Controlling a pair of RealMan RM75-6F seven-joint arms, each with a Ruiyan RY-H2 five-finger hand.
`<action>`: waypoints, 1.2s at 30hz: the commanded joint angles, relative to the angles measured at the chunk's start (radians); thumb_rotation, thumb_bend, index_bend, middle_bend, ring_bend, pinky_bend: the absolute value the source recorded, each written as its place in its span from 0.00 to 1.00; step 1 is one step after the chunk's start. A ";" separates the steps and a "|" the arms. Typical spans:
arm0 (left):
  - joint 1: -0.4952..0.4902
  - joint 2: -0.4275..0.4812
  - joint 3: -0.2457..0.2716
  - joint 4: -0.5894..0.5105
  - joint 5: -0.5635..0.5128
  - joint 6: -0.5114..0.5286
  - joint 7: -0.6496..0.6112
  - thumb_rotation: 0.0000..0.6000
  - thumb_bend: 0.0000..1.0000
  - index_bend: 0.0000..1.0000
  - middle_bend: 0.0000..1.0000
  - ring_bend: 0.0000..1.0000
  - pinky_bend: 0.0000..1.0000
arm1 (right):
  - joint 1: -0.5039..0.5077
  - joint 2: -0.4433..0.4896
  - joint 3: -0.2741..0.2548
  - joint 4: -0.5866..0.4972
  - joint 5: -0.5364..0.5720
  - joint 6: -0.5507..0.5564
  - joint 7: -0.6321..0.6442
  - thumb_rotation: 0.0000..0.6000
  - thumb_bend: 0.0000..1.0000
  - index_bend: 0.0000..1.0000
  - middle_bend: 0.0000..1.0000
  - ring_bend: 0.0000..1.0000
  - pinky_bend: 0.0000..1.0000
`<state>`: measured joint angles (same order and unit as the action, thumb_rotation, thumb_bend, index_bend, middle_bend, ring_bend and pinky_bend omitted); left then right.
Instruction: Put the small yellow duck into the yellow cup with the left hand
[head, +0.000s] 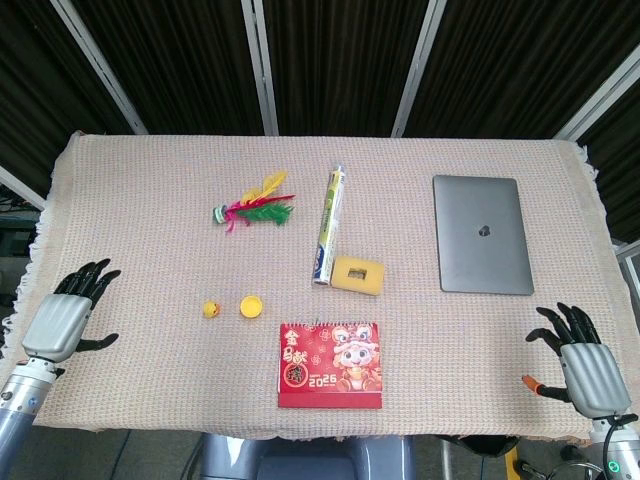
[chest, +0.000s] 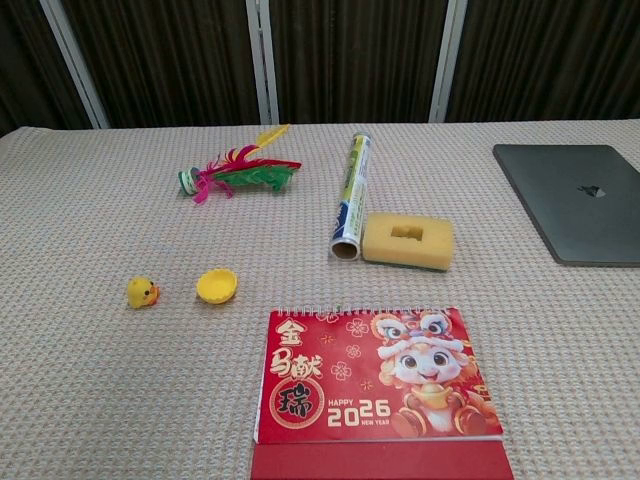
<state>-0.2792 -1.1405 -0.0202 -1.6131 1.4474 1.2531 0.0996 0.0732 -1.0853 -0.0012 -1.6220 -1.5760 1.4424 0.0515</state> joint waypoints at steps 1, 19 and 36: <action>0.005 0.000 0.001 0.003 0.006 0.010 -0.009 1.00 0.15 0.12 0.00 0.01 0.13 | 0.001 0.000 -0.001 -0.001 0.001 -0.002 0.000 1.00 0.00 0.39 0.13 0.00 0.00; 0.005 -0.002 0.003 0.003 0.014 0.009 -0.035 1.00 0.13 0.14 0.00 0.02 0.13 | 0.008 0.005 -0.004 -0.010 0.002 -0.017 0.006 1.00 0.00 0.39 0.13 0.00 0.00; -0.111 -0.102 -0.018 0.165 0.009 -0.148 0.004 1.00 0.15 0.21 0.00 0.04 0.14 | 0.007 0.011 -0.016 -0.013 -0.012 -0.017 0.029 1.00 0.00 0.39 0.13 0.00 0.00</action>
<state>-0.3725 -1.2233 -0.0352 -1.4671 1.4541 1.1243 0.1042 0.0797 -1.0745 -0.0168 -1.6347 -1.5875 1.4255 0.0806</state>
